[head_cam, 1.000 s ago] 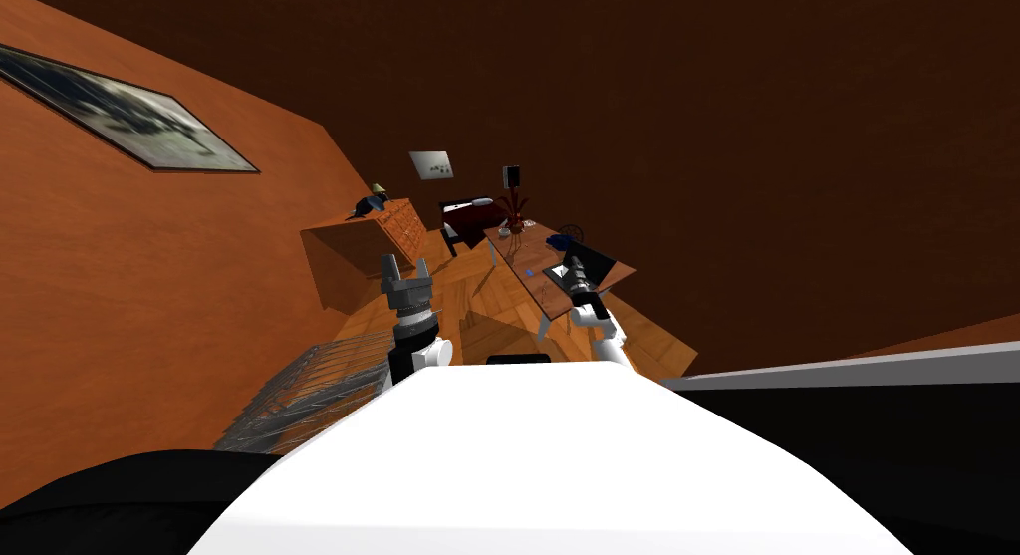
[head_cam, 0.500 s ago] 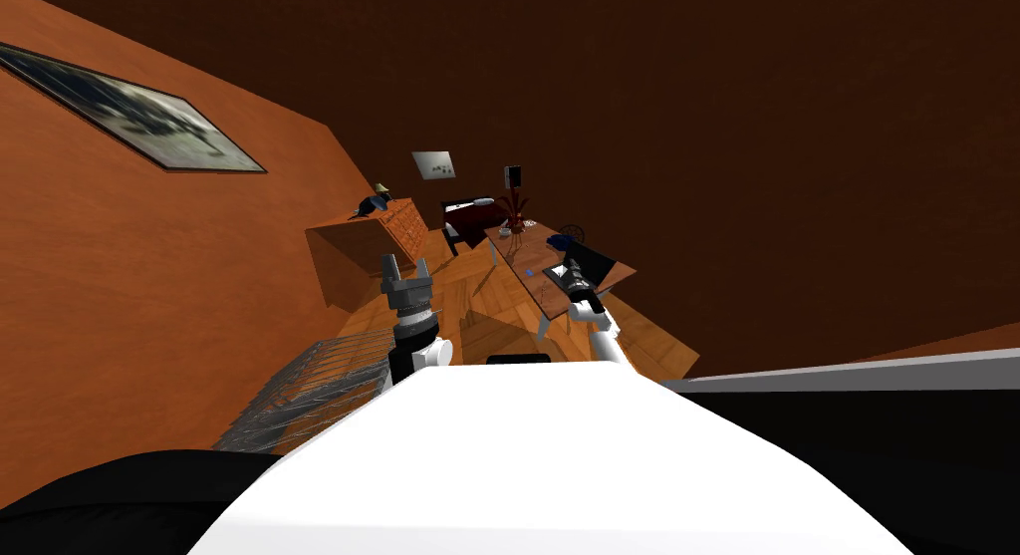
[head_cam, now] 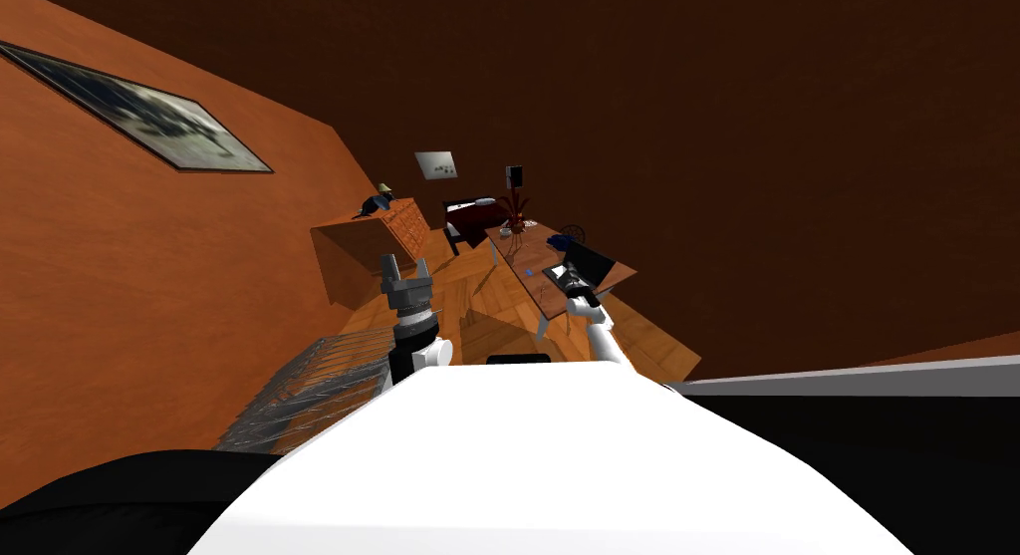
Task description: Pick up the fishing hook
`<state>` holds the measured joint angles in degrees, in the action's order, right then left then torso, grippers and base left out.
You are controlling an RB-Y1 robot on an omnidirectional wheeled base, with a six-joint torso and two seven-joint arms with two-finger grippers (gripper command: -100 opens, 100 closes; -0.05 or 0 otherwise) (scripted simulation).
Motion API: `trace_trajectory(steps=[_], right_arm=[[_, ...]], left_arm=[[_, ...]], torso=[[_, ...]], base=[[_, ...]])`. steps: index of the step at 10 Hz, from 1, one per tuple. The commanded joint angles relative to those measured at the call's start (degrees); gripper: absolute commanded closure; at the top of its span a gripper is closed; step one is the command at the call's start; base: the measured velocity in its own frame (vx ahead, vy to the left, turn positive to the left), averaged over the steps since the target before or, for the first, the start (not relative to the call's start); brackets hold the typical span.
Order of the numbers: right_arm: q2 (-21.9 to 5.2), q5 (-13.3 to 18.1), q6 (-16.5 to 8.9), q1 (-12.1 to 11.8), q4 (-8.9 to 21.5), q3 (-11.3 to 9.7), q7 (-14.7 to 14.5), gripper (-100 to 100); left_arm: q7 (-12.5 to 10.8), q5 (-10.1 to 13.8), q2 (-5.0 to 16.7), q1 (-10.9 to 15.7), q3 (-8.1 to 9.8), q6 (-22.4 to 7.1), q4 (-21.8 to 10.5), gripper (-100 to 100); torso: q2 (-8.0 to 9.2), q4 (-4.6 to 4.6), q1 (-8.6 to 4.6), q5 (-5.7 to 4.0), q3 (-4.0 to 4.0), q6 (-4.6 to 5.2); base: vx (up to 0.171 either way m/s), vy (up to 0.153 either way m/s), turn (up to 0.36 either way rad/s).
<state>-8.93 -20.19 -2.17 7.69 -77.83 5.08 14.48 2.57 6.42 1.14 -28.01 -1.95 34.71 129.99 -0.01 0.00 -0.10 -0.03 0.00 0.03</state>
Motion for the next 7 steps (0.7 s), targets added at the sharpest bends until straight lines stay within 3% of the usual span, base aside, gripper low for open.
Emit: trace_trajectory(steps=[1,2,3,4,5,7], right_arm=[[-0.09,-1.87,-1.78,2.51,2.86,0.78,1.2,-100],[-0.09,-1.87,-1.78,2.51,4.58,0.78,1.2,-100],[-0.08,-3.45,-3.32,4.76,6.25,1.54,2.13,-100],[-0.08,-3.45,-3.32,4.76,7.76,1.54,2.13,-100],[-0.06,-5.01,-4.85,6.95,9.55,2.31,2.99,-100],[-0.06,-5.01,-4.85,6.95,11.92,2.31,2.99,-100]], left_arm=[[0.0,0.0,0.0,0.0,0.0,0.0,0.0,0],[0.0,0.0,0.0,0.0,0.0,0.0,0.0,0],[0.0,0.0,0.0,0.0,0.0,0.0,0.0,0],[0.0,0.0,0.0,0.0,0.0,0.0,0.0,0],[0.0,0.0,0.0,0.0,0.0,0.0,0.0,0],[0.0,0.0,0.0,0.0,0.0,0.0,0.0,0]], torso=[[0.0,0.0,0.0,0.0,0.0,0.0],[-0.02,0.0,-0.01,0.0,-0.01,-0.01],[-0.02,0.0,0.01,0.0,-0.01,0.0],[-0.03,0.0,-0.01,0.01,-0.01,-0.01],[-0.03,0.0,0.01,0.0,-0.02,0.0],[-0.02,-0.01,0.02,0.0,-0.02,0.0]], base=[[-0.003,-0.031,0.026],[0.0,-0.027,0.022],[0.001,-0.031,0.034],[0.0,-0.026,0.02],[-0.001,-0.027,0.024],[0.001,-0.017,0.009]])
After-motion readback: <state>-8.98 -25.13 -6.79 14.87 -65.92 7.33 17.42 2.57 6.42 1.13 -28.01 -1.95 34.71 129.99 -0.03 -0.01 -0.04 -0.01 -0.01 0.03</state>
